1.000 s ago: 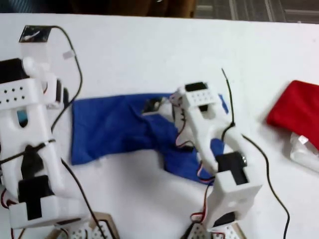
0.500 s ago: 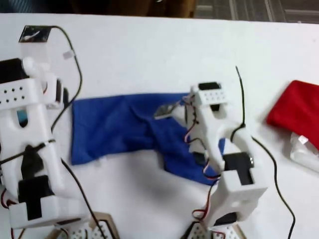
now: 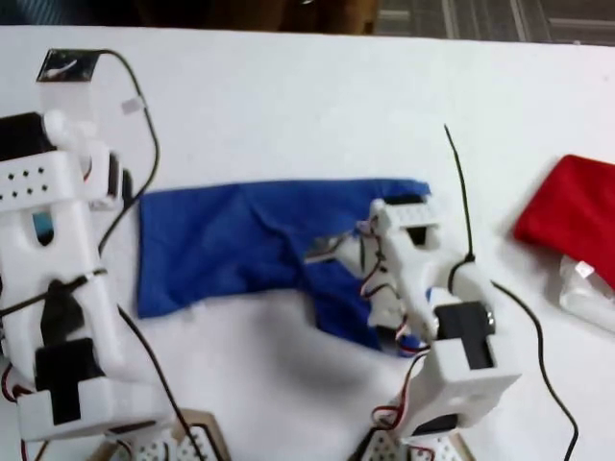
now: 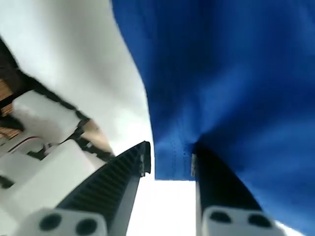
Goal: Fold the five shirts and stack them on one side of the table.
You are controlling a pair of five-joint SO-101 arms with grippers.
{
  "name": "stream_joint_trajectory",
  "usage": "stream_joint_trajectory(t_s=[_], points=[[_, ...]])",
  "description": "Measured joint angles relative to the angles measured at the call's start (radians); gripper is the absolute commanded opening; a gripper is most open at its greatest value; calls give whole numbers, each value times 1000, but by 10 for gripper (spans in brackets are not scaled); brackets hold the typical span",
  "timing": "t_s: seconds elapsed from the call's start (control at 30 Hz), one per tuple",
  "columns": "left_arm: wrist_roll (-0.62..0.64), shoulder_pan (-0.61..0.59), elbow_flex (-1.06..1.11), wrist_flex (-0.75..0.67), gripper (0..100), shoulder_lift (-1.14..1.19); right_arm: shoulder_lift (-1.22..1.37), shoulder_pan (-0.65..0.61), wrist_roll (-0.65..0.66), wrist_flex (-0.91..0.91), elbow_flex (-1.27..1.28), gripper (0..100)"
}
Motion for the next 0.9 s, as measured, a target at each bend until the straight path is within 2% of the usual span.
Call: stream_joint_trajectory(t_s=[0.3,0.43,0.9], points=[[0,0,0,0,151,0,141,5,0,-57,-23,143],[0,0,0,0,151,0,207,5,0,-57,-87,8],[0,0,0,0,151,0,328,11,5,80,-310,19]])
